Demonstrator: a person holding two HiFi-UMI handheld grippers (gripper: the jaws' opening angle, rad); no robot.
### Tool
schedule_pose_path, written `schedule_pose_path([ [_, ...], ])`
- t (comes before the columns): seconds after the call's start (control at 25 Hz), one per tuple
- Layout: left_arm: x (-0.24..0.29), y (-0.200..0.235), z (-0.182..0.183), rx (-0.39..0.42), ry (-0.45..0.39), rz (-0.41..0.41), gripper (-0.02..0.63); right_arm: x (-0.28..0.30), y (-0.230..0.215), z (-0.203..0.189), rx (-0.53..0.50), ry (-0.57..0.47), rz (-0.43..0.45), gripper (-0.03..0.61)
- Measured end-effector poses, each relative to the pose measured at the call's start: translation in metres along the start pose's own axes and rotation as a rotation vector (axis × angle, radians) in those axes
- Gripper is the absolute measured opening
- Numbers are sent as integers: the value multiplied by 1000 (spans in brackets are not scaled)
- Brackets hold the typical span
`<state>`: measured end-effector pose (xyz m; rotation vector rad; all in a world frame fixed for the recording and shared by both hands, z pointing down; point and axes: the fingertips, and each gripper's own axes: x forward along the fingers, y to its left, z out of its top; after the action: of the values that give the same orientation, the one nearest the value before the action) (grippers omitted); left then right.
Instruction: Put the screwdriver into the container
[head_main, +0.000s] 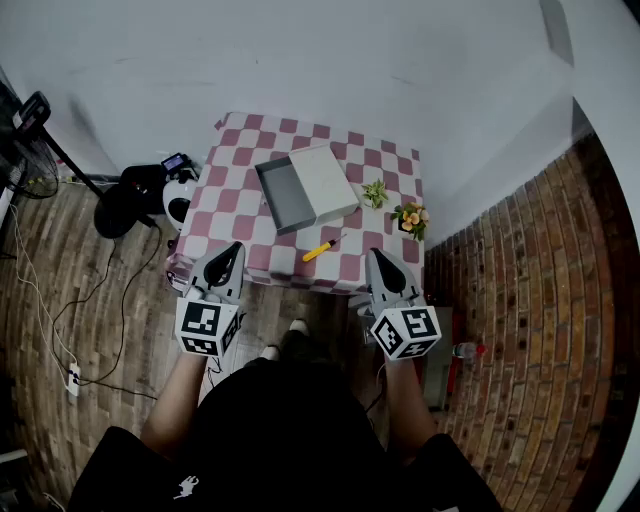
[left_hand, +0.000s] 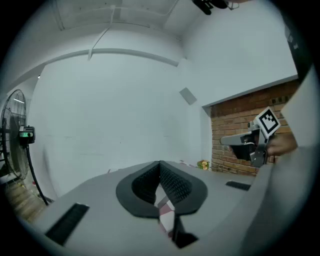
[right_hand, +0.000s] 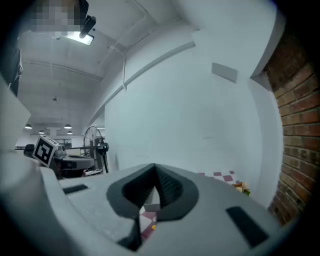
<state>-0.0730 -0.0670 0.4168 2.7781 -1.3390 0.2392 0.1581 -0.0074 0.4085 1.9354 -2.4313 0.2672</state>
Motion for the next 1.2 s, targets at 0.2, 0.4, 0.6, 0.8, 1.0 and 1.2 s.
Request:
schedule_pose_path([
  [0.2, 0, -2, -8, -17, 10, 19, 3, 4, -5, -1, -16, 16, 18, 2],
  [0.4, 8, -4, -1, -21, -4, 25, 3, 11, -10, 5, 8, 7, 44, 2],
  [0.6, 14, -5, -4, -46, 9, 3, 3, 23, -11, -7, -10, 49, 67, 2],
  [0.8, 14, 2, -10, -13, 19, -11, 3, 37, -4, -36, -65, 148, 110, 2],
  [1.0, 12, 16, -26, -19, 49, -3, 3, 50, -3, -65, -119, 230, 134, 3],
  [1.2, 16, 24, -38, -42, 80, -3, 3, 69, -5, -88, -190, 309, 192, 3],
])
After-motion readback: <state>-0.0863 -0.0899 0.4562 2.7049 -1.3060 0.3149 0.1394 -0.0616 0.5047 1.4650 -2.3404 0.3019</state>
